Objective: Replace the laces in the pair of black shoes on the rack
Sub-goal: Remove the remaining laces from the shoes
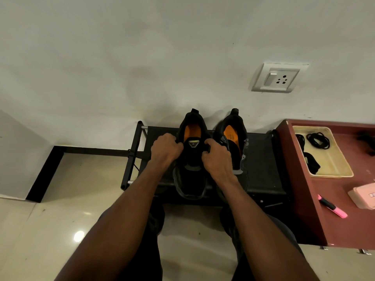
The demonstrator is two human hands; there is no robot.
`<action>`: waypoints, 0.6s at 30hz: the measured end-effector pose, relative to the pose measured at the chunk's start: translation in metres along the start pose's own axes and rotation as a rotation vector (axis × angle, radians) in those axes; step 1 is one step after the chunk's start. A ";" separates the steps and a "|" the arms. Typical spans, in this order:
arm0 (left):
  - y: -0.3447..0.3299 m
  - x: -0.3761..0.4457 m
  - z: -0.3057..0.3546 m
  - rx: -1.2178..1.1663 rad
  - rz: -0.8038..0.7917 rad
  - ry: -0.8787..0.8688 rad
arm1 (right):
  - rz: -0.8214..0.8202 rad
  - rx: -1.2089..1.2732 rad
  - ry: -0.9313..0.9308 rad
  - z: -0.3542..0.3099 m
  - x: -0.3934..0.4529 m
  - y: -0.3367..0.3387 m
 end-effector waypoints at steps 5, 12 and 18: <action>-0.003 0.001 -0.014 -0.084 -0.015 0.023 | -0.010 0.075 -0.074 0.012 0.008 0.003; -0.024 -0.001 -0.004 -0.457 -0.127 0.000 | 0.135 -0.188 0.130 -0.019 -0.007 0.000; -0.025 -0.004 0.002 -0.355 -0.160 -0.061 | 0.037 -0.403 0.308 -0.038 -0.035 -0.040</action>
Point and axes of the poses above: each hand's wrist, its own x-axis towards the middle knuckle, its own y-axis out of the back of the hand, z = x × y, the point moved 10 cm from there along x, towards the middle knuckle, and after that the axes turned 13 degrees about -y, right-handed, at the moved point
